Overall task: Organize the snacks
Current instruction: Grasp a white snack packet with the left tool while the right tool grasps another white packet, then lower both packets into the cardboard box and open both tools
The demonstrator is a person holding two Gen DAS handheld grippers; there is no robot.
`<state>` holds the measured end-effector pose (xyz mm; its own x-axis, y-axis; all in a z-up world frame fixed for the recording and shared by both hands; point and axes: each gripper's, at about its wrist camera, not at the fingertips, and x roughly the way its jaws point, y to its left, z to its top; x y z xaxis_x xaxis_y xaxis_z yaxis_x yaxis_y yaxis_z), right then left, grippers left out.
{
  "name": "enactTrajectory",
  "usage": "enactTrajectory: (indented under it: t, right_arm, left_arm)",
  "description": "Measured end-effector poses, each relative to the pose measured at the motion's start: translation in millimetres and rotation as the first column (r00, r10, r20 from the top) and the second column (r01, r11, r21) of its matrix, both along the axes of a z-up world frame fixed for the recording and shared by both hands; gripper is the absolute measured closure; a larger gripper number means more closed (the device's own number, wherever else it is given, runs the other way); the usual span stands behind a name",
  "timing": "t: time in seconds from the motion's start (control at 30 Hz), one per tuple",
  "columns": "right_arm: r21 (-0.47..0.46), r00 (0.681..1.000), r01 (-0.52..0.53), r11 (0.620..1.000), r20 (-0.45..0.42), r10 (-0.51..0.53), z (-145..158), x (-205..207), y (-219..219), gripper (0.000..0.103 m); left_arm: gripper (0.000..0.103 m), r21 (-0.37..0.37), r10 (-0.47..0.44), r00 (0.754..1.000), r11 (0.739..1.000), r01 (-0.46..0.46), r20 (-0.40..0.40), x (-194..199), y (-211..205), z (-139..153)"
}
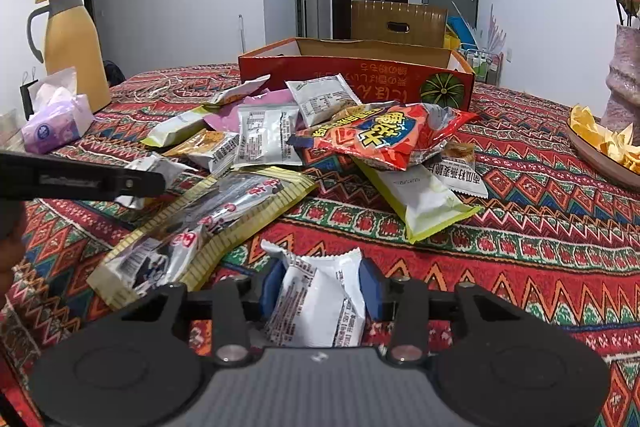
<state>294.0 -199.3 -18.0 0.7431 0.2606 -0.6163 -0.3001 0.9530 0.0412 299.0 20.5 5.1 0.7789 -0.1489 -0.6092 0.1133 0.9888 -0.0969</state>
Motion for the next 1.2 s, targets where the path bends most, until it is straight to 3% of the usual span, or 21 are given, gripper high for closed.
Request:
enactTrajectory:
  t: [0.07, 0.13, 0.23, 0.3, 0.37, 0.53, 0.67, 0.93, 1.2]
  right_arm:
    - [0.009, 1.000, 0.001, 1.000, 0.012, -0.001, 4, -8, -2, 0.074]
    - [0.020, 1.000, 0.006, 1.000, 0.019, -0.006, 8, -17, -4, 0.078]
    - [0.012, 1.000, 0.014, 1.000, 0.024, -0.014, 9, -32, -6, 0.078]
    - [0.007, 0.998, 0.032, 0.999, 0.046, -0.033, 8, -45, -8, 0.075]
    - [-0.020, 0.998, 0.052, 0.998, 0.045, -0.051, 4, -54, -9, 0.052]
    - [-0.024, 0.995, 0.090, 0.996, 0.045, -0.089, -5, -70, -16, 0.044]
    - [0.000, 0.997, 0.071, 0.997, 0.037, -0.071, -4, -76, -17, 0.062]
    - [0.039, 0.997, 0.067, 0.997, 0.037, -0.068, 2, -102, -23, 0.064]
    - [0.047, 0.988, 0.080, 0.996, 0.127, -0.085, 35, -96, -43, 0.063]
  left_arm:
    - [0.060, 0.002, 0.000, 1.000, 1.000, -0.001, 0.007, -15, -1, 5]
    - [0.060, 0.009, -0.001, 1.000, 1.000, 0.001, 0.013, -31, -2, 8]
    - [0.060, 0.009, -0.002, 1.000, 1.000, 0.002, 0.021, -52, -2, 11]
    - [0.060, 0.005, -0.005, 1.000, 1.000, 0.005, 0.025, -66, -2, 12]
    - [0.060, 0.007, -0.003, 1.000, 1.000, 0.003, 0.027, -77, -2, 12]
    - [0.060, 0.015, 0.002, 0.999, 1.000, -0.002, 0.042, -101, -1, 16]
    - [0.060, 0.019, 0.002, 0.998, 1.000, -0.003, 0.060, -113, -2, 21]
    - [0.060, 0.033, -0.017, 0.996, 0.999, 0.014, 0.086, -127, -10, 28]
    - [0.060, 0.011, -0.065, 0.990, 0.998, 0.065, 0.126, -91, -15, 54]
